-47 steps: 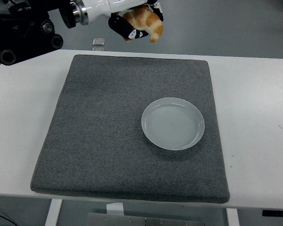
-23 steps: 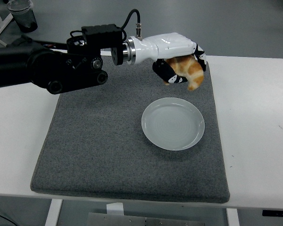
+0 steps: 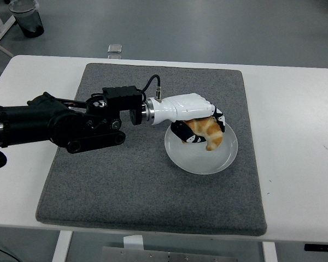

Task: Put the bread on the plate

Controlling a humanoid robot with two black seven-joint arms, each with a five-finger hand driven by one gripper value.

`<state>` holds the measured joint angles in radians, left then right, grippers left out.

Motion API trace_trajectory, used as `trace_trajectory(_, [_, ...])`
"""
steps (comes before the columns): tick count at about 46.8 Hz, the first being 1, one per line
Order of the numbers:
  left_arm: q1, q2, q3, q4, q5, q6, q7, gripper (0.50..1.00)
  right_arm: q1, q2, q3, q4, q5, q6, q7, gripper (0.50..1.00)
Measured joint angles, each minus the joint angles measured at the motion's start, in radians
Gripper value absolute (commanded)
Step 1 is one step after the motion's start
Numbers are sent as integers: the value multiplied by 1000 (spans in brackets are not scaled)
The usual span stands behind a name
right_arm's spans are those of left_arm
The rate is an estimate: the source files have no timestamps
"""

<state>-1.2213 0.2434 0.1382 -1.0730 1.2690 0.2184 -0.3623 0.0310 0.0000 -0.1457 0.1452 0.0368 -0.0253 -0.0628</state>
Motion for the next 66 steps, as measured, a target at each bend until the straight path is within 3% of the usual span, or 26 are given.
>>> trace_trajectory(12, [48,-19,0,45,-2,2,-2,500,0,0,0,0,0,0,0,930])
trace_trajectory(25, [84,-100,0,157,-12,3,-1,500,0,0,-2,1,0,1,0,930])
trace_trajectory(49, [90,-133,0,186,-23,3,-1,500,0,0,-1,1,0,1,0,932])
trace_trajectory(53, [93,-132,-2,185,-24,8,0,662,0,0,0,1,0,1,0,930])
trace_trajectory(57, [97,-128,-16,185,-31,32,0,733,0,0,0,0,0,1,0,930])
trace_trajectory(66, [98,-122,-28,180,-39,41,0,831,1,0,-1,0,0,0,0,932])
